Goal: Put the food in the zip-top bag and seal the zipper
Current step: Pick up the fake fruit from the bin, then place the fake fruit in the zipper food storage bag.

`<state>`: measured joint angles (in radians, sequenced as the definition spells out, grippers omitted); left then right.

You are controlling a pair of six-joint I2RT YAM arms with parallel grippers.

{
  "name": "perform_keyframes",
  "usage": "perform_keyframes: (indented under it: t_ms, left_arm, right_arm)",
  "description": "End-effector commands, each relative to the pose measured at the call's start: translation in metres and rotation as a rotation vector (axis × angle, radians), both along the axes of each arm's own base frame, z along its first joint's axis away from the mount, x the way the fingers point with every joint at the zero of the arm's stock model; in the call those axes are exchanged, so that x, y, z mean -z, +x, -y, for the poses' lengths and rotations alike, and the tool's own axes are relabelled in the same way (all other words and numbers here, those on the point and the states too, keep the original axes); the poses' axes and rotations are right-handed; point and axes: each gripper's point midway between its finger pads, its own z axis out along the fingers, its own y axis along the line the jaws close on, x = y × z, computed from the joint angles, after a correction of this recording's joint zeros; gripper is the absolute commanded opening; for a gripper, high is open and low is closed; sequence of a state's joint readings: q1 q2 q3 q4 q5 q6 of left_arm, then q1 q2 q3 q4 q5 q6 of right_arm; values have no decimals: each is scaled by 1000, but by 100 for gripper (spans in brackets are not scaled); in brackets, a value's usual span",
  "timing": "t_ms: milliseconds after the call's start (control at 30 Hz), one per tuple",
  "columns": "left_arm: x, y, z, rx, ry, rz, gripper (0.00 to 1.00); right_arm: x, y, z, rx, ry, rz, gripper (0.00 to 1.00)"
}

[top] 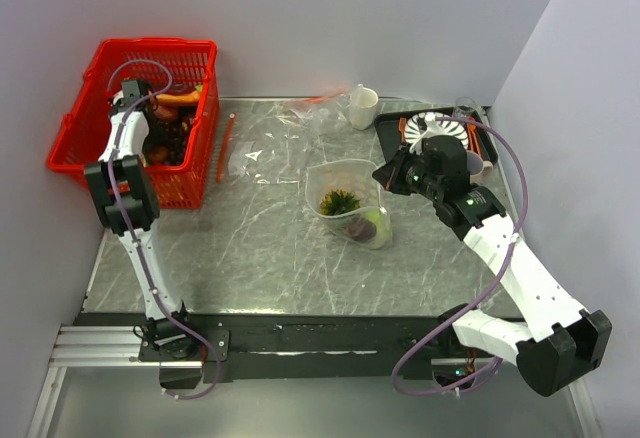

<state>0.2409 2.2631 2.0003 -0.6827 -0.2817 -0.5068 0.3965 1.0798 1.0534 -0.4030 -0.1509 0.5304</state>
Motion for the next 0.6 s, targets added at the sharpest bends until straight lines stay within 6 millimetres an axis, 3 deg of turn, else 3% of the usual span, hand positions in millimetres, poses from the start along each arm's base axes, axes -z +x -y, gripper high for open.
perform_keyframes:
  t_ms: [0,100,200,300,567]
  left_arm:
    - [-93,-11,13,56,24,154,23]
    - [-97,-15,19,82,14,159,35]
    - [-94,-16,24,103,-13,133,24]
    - [-102,-17,22,84,-4,140,23]
    - [-150,-26,20,67,35,245,24]
  right_arm:
    - [-17,1,-4,-17,27,69,0]
    - [-18,0,-6,-25,34,71,0]
    - [-18,0,-7,-29,40,71,0]
    - [-18,0,-6,-28,39,72,0]
    - [-16,1,-5,-24,34,66,0]
